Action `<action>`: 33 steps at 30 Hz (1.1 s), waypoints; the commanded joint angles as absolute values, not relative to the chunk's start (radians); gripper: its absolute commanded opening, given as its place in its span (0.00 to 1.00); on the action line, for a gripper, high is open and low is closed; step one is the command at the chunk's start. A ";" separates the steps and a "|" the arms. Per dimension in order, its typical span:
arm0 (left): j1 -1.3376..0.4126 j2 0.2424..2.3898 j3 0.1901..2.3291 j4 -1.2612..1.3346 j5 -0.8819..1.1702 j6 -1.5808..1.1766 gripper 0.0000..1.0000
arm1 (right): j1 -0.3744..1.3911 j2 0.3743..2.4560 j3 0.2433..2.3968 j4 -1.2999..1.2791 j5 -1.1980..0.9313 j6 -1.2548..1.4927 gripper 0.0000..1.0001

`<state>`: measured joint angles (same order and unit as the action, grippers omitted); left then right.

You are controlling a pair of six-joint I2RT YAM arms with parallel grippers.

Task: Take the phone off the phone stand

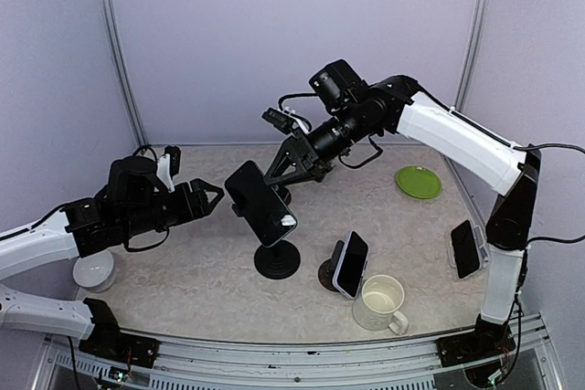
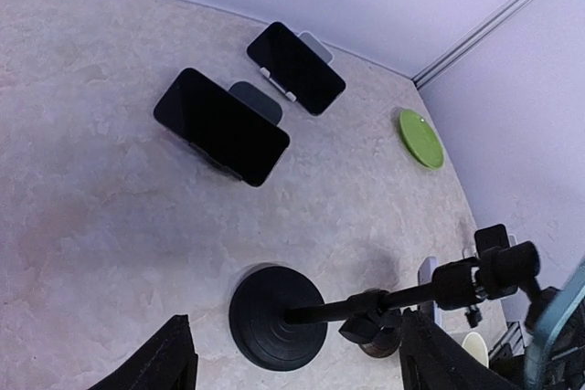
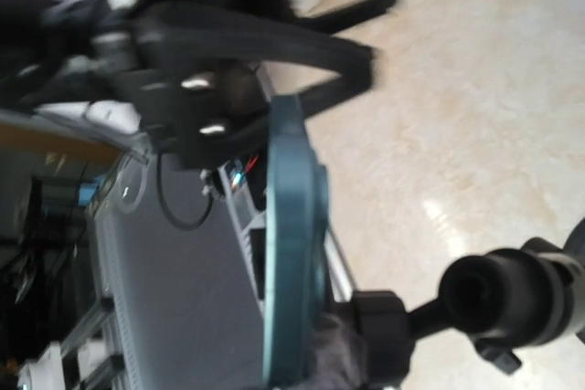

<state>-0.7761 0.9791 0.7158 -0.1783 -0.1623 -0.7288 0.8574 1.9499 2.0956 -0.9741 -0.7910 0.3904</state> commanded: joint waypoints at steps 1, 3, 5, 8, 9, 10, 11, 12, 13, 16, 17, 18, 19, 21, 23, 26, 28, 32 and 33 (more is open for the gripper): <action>-0.782 0.967 0.804 -0.250 -0.163 -0.718 0.78 | 0.843 1.794 2.008 -0.767 -0.722 0.516 0.00; -0.784 0.968 0.841 -0.284 -0.167 -0.729 0.82 | 0.827 1.743 1.916 -0.655 -0.702 0.576 0.00; -0.786 0.966 0.875 -0.317 -0.168 -0.735 0.85 | 0.806 1.699 1.823 -0.547 -0.683 0.644 0.00; -0.798 0.975 0.941 -0.372 -0.158 -0.748 0.97 | 0.798 1.660 1.736 -0.421 -0.637 0.706 0.00; -0.805 0.982 0.959 -0.387 -0.148 -0.756 0.98 | 0.798 1.652 1.718 -0.394 -0.618 0.721 0.00; -0.815 0.991 0.977 -0.399 -0.143 -0.771 0.99 | 0.798 1.645 1.703 -0.370 -0.601 0.736 0.00; -0.831 1.001 0.997 -0.408 -0.139 -0.782 0.99 | 0.798 1.639 1.690 -0.346 -0.583 0.752 0.00; -0.852 1.014 1.018 -0.418 -0.142 -0.793 0.99 | 0.797 1.634 1.679 -0.327 -0.568 0.765 0.00; -0.876 1.028 1.041 -0.437 -0.151 -0.809 0.99 | 0.798 1.629 1.666 -0.306 -0.557 0.776 0.00; -0.934 1.093 1.122 -0.501 -0.157 -0.835 0.99 | 0.797 1.616 1.632 -0.253 -0.534 0.808 0.00; -0.955 1.119 1.151 -0.524 -0.158 -0.842 0.99 | 0.798 1.613 1.620 -0.238 -0.529 0.816 0.00; -0.969 1.142 1.175 -0.537 -0.152 -0.846 0.99 | 0.797 1.611 1.612 -0.225 -0.526 0.823 0.00; -0.984 1.163 1.197 -0.549 -0.152 -0.850 0.99 | 0.798 1.610 1.605 -0.218 -0.522 0.829 0.00; -1.003 1.198 1.239 -0.576 -0.166 -0.869 0.99 | 0.798 1.612 1.599 -0.211 -0.512 0.834 0.00; -1.012 1.237 1.278 -0.593 -0.166 -0.870 0.99 | 0.798 1.614 1.597 -0.206 -0.507 0.838 0.00; -1.025 1.278 1.332 -0.622 -0.198 -0.881 0.99 | 0.798 1.618 1.595 -0.197 -0.511 0.845 0.00; -1.027 1.309 1.360 -0.641 -0.208 -0.889 0.99 | 0.798 1.619 1.595 -0.194 -0.511 0.849 0.00; -1.034 1.374 1.411 -0.655 -0.211 -0.865 0.99 | 0.797 1.621 1.597 -0.192 -0.509 0.852 0.00; -1.034 1.387 1.421 -0.653 -0.206 -0.860 0.99 | 0.798 1.620 1.597 -0.193 -0.508 0.854 0.00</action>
<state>-1.0245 1.3422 1.3708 -0.6186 -0.1898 -0.8707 0.8021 1.6749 1.5787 -0.3416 -0.5026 0.8501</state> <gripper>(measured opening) 0.988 0.233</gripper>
